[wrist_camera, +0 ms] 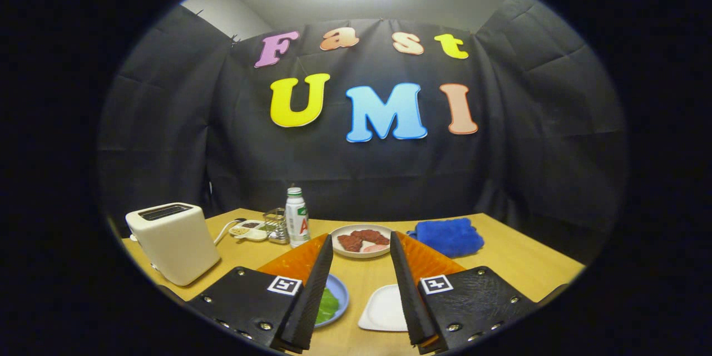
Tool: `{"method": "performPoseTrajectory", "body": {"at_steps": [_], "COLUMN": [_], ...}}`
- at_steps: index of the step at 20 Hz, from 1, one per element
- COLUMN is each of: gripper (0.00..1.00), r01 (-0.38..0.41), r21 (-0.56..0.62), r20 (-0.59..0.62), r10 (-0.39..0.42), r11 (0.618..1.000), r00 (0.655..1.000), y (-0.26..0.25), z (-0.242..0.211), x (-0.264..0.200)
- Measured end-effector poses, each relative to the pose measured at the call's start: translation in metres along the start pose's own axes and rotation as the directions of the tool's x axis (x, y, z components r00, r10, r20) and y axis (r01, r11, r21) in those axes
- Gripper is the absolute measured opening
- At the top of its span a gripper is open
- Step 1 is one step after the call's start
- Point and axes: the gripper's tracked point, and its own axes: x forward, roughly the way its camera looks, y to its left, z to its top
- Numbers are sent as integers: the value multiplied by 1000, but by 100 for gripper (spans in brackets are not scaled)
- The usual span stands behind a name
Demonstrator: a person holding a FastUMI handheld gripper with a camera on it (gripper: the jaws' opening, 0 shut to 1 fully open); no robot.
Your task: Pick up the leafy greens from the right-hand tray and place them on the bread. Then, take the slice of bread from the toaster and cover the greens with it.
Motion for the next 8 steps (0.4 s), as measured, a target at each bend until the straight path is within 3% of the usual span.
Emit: {"method": "performPoseTrajectory", "body": {"at_steps": [8], "gripper": [63], "r01": [166], "r21": [-27], "r20": [104], "r10": [-163], "r11": [986], "r00": [981], "y": [-152], "z": [41], "x": [-31]}}
